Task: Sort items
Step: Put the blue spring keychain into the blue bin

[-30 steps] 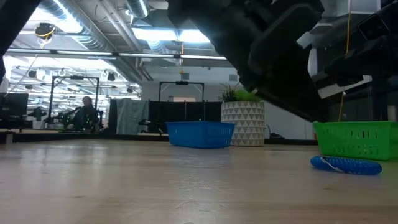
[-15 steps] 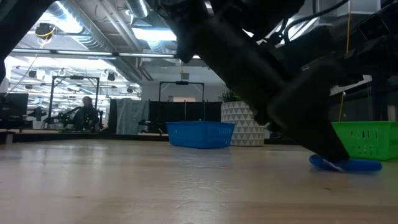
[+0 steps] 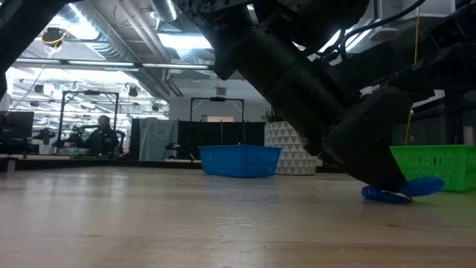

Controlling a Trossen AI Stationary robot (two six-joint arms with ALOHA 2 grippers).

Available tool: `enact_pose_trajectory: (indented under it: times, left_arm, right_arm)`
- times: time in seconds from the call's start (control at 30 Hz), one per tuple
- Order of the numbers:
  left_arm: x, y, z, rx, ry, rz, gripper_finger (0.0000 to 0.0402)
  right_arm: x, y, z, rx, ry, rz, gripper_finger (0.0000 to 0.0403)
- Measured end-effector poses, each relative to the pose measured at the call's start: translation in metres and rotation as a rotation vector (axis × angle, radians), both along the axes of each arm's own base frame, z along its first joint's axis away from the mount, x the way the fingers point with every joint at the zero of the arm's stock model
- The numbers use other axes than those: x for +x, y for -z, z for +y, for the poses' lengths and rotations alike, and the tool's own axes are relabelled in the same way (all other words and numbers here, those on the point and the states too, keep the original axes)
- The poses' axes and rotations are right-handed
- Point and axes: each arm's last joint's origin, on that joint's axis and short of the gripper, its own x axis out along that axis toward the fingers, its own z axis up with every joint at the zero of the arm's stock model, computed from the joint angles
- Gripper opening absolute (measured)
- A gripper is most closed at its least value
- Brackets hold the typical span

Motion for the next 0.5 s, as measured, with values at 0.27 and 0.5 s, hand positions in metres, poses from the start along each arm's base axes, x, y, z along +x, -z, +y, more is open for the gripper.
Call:
enact_pose_trajectory:
  times: [0.27, 0.5]
  left_arm:
    - [-0.0007, 0.0014, -0.0013, 0.02, 0.035, 0.006, 0.0019]
    - [-0.0014, -0.0031, -0.0007, 0.031, 0.031, -0.002, 0.002]
  right_arm:
    - [0.0, 0.0, 0.0, 0.0, 0.0, 0.0, 0.009]
    - [0.0, 0.0, 0.0, 0.0, 0.0, 0.0, 0.009]
